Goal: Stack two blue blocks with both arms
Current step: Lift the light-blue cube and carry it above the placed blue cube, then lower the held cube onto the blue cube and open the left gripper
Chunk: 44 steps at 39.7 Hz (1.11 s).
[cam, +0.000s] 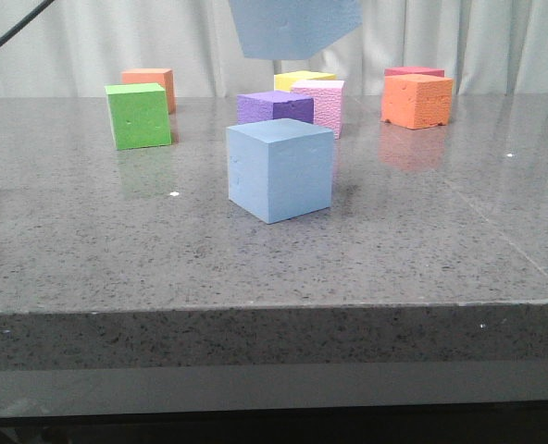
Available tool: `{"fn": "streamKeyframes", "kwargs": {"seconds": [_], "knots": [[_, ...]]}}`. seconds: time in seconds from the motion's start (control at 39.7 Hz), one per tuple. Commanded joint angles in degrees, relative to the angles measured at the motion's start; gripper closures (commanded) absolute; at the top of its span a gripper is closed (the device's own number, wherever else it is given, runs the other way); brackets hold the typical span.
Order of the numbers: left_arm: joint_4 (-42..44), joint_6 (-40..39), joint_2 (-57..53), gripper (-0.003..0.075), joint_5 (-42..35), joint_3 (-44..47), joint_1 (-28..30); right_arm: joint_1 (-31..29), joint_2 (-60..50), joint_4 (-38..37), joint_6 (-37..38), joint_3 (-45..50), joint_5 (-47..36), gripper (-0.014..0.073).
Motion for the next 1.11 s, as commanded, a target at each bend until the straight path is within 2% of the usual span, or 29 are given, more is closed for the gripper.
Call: {"fn": "streamKeyframes", "kwargs": {"seconds": [0.0,0.2,0.88,1.01,1.08], "knots": [[-0.4,-1.5,-2.8,0.0547,0.6,-0.4,-0.4,-0.3,0.2,-0.6,-0.1,-1.4,-4.8,0.0631],[1.8,-1.5,-2.8,0.0547,0.6,2.9,-0.4,-0.3,0.2,-0.6,-0.1,-1.4,-4.8,0.0631],[3.0,-1.5,0.4,0.0547,0.3,2.9,-0.4,-0.3,0.2,-0.6,-0.1,-1.4,-4.8,0.0631],[3.0,-1.5,0.5,0.0535,0.3,2.9,-0.4,-0.3,0.2,-0.6,-0.1,-1.4,-4.8,0.0631],[3.0,-1.5,0.5,0.0498,0.3,2.9,-0.4,-0.3,0.2,-0.6,-0.1,-1.4,-4.8,0.0631]]}}
